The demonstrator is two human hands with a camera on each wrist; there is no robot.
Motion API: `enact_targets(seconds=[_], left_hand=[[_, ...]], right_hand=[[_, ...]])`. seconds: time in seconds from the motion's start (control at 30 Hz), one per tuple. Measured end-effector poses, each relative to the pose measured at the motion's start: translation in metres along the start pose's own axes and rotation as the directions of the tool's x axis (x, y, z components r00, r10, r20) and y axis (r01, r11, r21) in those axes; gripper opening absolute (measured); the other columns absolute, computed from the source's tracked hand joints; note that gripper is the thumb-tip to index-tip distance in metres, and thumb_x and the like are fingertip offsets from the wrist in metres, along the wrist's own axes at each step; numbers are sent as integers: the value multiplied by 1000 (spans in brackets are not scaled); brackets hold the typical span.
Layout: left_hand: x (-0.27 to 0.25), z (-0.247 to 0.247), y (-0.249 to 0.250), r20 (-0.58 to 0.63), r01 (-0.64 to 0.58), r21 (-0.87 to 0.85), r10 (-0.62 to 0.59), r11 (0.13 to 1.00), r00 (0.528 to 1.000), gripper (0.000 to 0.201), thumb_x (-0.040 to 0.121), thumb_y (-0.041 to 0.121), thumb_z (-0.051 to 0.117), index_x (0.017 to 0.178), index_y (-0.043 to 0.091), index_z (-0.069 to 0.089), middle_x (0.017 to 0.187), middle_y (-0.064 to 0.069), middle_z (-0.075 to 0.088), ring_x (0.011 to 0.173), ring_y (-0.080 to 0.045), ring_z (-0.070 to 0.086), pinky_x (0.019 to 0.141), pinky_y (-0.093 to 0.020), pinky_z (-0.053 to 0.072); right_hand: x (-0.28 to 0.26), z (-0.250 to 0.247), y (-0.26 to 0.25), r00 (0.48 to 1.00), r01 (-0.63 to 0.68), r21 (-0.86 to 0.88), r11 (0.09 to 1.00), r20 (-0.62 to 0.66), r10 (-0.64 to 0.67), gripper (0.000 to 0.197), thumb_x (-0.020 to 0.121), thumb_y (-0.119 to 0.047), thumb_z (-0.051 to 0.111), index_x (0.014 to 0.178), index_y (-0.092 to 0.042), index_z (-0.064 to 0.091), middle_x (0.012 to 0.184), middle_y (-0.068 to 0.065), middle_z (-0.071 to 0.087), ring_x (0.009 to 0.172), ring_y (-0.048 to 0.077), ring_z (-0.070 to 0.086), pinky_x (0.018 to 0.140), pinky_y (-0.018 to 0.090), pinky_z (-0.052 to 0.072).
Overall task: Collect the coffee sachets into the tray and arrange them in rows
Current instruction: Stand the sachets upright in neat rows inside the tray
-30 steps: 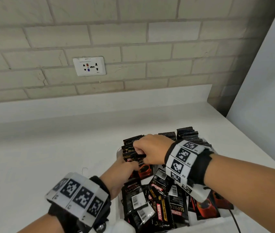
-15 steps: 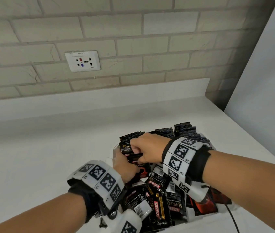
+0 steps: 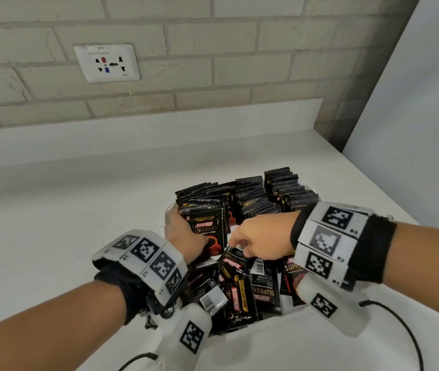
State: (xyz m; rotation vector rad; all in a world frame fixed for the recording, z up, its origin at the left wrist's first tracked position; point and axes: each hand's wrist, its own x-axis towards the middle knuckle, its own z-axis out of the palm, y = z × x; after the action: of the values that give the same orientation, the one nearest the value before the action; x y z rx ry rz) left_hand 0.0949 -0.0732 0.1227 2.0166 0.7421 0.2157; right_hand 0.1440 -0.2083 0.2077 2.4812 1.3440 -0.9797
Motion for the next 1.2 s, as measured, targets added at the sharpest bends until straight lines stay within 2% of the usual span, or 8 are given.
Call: enact_targets(seconds=[0.17, 0.37, 0.63, 0.73, 0.87, 1.0, 1.1, 1.2], left_hand=[[3, 1, -3, 25, -12, -53, 14, 999, 1000, 51, 71, -11, 69, 107, 10, 39, 85, 11, 37, 96, -11, 44, 83, -18, 34], [12, 4, -11, 3, -34, -38, 34, 999, 999, 58, 64, -10, 74, 114, 1, 45, 113, -9, 48, 104, -22, 53, 87, -27, 44], [18, 7, -16, -6, -72, -47, 72, 996, 997, 57, 60, -8, 75, 111, 0, 51, 111, -15, 56, 98, -23, 58, 82, -27, 47], [17, 8, -16, -13, -75, -54, 75, 996, 997, 57, 61, -10, 75, 111, 0, 49, 111, -15, 54, 99, -25, 57, 84, -28, 46], [17, 7, -14, 9, -38, -87, 39, 995, 999, 66, 60, -11, 74, 118, 0, 45, 117, -15, 52, 106, -29, 56, 96, -46, 46], [19, 6, -14, 22, -12, -153, 16, 988, 1000, 64, 60, -15, 72, 115, 1, 46, 113, -15, 55, 104, -30, 58, 93, -45, 48], [18, 5, -13, 31, -2, -208, 8, 978, 999, 56, 61, -19, 69, 105, 6, 46, 99, -8, 58, 96, -27, 61, 89, -41, 51], [16, 6, -12, 25, -9, -227, 15, 974, 1000, 56, 61, -19, 69, 107, 4, 46, 100, -9, 58, 96, -27, 60, 88, -40, 51]], right_hand=[[6, 11, 1, 999, -34, -56, 998, 27, 35, 45, 95, 1, 29, 139, -5, 37, 144, 11, 38, 128, 25, 41, 101, 29, 36], [1, 21, -8, 994, -27, -27, 999, 108, 30, 52, 95, 3, 26, 145, -10, 28, 151, 10, 27, 135, 24, 31, 103, 28, 31], [-4, 19, -2, 996, -68, 157, 985, 62, 59, 49, 94, 4, 29, 140, -11, 38, 142, 10, 42, 97, 18, 54, 64, 20, 41], [-5, 10, 1, 995, -54, 285, 957, -61, 74, 50, 95, 3, 29, 142, -13, 32, 146, 7, 36, 101, 15, 49, 70, 16, 43], [0, -1, -3, 970, -46, 484, 874, -189, 156, 50, 97, -5, 36, 145, -11, 23, 150, 6, 29, 131, 19, 38, 102, 25, 33], [14, -3, -6, 954, -43, 668, 743, -193, 229, 60, 96, -8, 43, 147, -8, 13, 150, 12, 27, 123, 24, 47, 101, 33, 38], [28, -1, -6, 954, -65, 714, 697, -161, 254, 60, 95, -7, 44, 146, -2, 13, 130, 17, 46, 94, 19, 55, 80, 28, 43], [40, 1, -5, 940, -117, 701, 703, -150, 306, 50, 94, -2, 43, 139, 10, 25, 137, 26, 39, 120, 35, 46, 99, 37, 38]])
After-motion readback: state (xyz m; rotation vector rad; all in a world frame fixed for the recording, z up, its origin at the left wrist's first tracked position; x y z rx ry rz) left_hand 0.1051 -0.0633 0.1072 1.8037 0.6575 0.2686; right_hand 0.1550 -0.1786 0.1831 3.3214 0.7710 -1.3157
